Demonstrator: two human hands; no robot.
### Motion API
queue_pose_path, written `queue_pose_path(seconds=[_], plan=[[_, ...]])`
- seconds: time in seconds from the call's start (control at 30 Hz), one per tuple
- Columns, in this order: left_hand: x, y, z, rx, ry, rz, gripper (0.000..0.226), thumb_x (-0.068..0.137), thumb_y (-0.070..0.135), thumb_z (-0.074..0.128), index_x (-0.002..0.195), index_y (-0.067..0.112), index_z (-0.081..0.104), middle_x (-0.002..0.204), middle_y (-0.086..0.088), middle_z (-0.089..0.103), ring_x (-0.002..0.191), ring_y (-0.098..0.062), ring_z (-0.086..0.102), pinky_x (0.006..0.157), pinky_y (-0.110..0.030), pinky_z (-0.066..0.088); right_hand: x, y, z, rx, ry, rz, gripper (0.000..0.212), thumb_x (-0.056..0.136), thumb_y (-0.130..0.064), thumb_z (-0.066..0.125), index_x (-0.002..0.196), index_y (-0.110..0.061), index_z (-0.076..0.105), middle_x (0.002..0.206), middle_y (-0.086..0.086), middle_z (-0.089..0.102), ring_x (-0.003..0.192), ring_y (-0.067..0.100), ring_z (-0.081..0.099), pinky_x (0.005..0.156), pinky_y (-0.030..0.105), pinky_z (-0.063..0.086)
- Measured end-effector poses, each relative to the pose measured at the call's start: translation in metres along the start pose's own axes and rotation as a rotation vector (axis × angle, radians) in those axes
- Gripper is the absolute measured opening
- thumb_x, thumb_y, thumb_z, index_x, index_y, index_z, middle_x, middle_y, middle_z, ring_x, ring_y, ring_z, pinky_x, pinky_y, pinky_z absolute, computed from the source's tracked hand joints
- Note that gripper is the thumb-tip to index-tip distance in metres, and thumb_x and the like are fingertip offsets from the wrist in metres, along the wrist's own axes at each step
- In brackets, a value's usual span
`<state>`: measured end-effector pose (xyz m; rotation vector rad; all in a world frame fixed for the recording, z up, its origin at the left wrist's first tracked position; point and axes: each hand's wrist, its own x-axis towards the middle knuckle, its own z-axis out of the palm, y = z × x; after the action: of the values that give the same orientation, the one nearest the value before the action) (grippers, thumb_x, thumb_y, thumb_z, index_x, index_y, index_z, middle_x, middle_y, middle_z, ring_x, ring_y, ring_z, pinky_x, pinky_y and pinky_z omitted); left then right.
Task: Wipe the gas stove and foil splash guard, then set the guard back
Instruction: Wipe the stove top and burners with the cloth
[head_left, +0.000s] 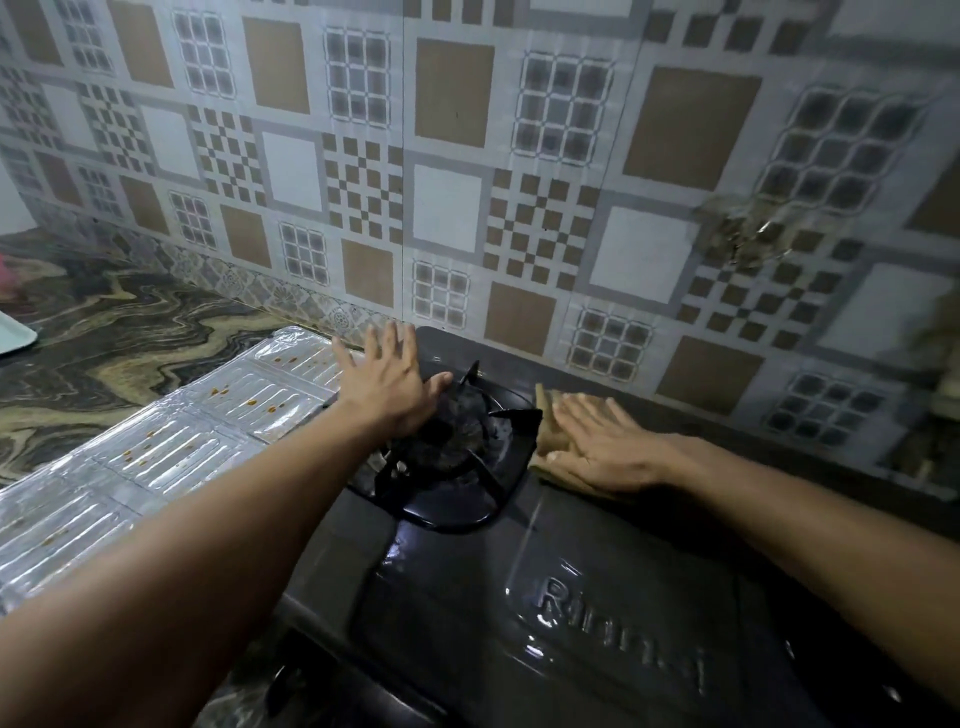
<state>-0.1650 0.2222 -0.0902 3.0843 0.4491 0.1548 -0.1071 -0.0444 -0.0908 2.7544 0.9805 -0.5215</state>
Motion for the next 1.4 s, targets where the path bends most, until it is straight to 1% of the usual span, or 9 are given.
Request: queue_pose_path(seconds=[0.1,0.27,0.5,0.67,0.8,0.93,1.1,1.3,1.4], plan=[[-0.012,0.035,-0.005,-0.093,-0.032,0.148,0.078,0.096,0.062,0.018,0.154,0.01,0.01,0.162,-0.012,-0.004,0.149,-0.029,-0.007,0.115,-0.063,-0.002,-0.005,-0.012,-0.002,0.055,0.021,-0.008,0.074,0.099,-0.048,0.023,0.152,-0.009,-0.011,0.16,0.01,-0.016,0.148,0.023,-0.013,0.119,0.037,-0.006],[-0.024,0.073,0.01,-0.183,-0.134,0.265,0.067,0.1,0.051,0.023,0.152,0.01,0.019,0.163,-0.009,0.003,0.15,-0.026,-0.002,0.115,-0.061,0.0,0.032,0.001,-0.017,0.132,0.112,0.116,0.065,0.101,-0.036,0.023,0.153,-0.007,-0.003,0.162,0.012,-0.008,0.149,0.025,-0.005,0.121,0.04,0.0],[-0.03,0.075,0.016,-0.068,-0.056,0.261,0.053,0.101,0.044,0.016,0.151,0.026,0.024,0.163,-0.006,0.01,0.149,-0.034,0.0,0.11,-0.07,0.0,0.019,-0.004,0.009,0.096,0.226,0.016,0.068,0.098,-0.044,0.023,0.154,-0.012,0.003,0.163,0.006,0.0,0.149,0.023,0.0,0.121,0.043,0.001],[-0.036,0.075,0.018,-0.097,-0.074,0.185,0.051,0.101,0.043,0.02,0.151,0.032,0.023,0.163,-0.008,0.008,0.148,-0.04,-0.002,0.11,-0.071,-0.002,-0.039,-0.03,0.031,0.037,0.166,-0.078,0.072,0.097,-0.043,0.025,0.153,-0.009,-0.004,0.161,0.01,-0.009,0.149,0.023,-0.008,0.121,0.038,-0.004],[-0.035,0.075,0.015,-0.094,-0.061,0.167,0.05,0.1,0.043,0.023,0.15,0.035,0.025,0.163,-0.008,0.006,0.148,-0.04,-0.003,0.109,-0.072,-0.002,-0.033,-0.021,0.022,0.052,0.163,-0.047,0.069,0.097,-0.043,0.024,0.154,-0.01,0.002,0.162,0.009,-0.003,0.15,0.023,-0.003,0.122,0.042,0.002],[-0.037,0.075,0.014,-0.085,-0.059,0.159,0.05,0.1,0.043,0.022,0.149,0.036,0.026,0.163,-0.008,0.008,0.148,-0.04,-0.002,0.108,-0.073,-0.002,-0.004,-0.013,0.012,0.104,0.215,0.062,0.068,0.097,-0.043,0.023,0.154,-0.01,0.004,0.163,0.008,0.001,0.149,0.025,0.001,0.121,0.047,0.005],[-0.04,0.077,0.015,-0.102,-0.027,0.153,0.048,0.099,0.04,0.024,0.146,0.035,0.034,0.161,-0.008,0.013,0.147,-0.04,0.002,0.107,-0.074,0.001,-0.032,-0.028,0.039,0.112,0.259,-0.066,0.071,0.092,-0.041,0.024,0.154,-0.011,0.006,0.163,0.006,0.002,0.15,0.023,-0.001,0.121,0.043,-0.001],[-0.04,0.079,0.015,-0.078,-0.036,0.157,0.048,0.099,0.039,0.024,0.145,0.033,0.037,0.161,-0.009,0.014,0.147,-0.039,0.003,0.107,-0.073,0.002,-0.079,-0.071,0.065,0.058,0.33,-0.231,0.083,0.084,-0.056,0.012,0.153,-0.009,0.013,0.162,0.007,0.006,0.149,0.022,-0.002,0.121,0.042,0.0],[-0.042,0.08,0.014,-0.07,-0.017,0.137,0.05,0.1,0.04,0.022,0.146,0.025,0.034,0.161,-0.011,0.014,0.147,-0.039,0.006,0.107,-0.073,0.004,-0.089,-0.08,0.068,0.043,0.327,-0.21,0.076,0.091,-0.055,0.018,0.151,-0.008,0.018,0.161,0.008,0.01,0.148,0.023,0.002,0.121,0.037,-0.001]])
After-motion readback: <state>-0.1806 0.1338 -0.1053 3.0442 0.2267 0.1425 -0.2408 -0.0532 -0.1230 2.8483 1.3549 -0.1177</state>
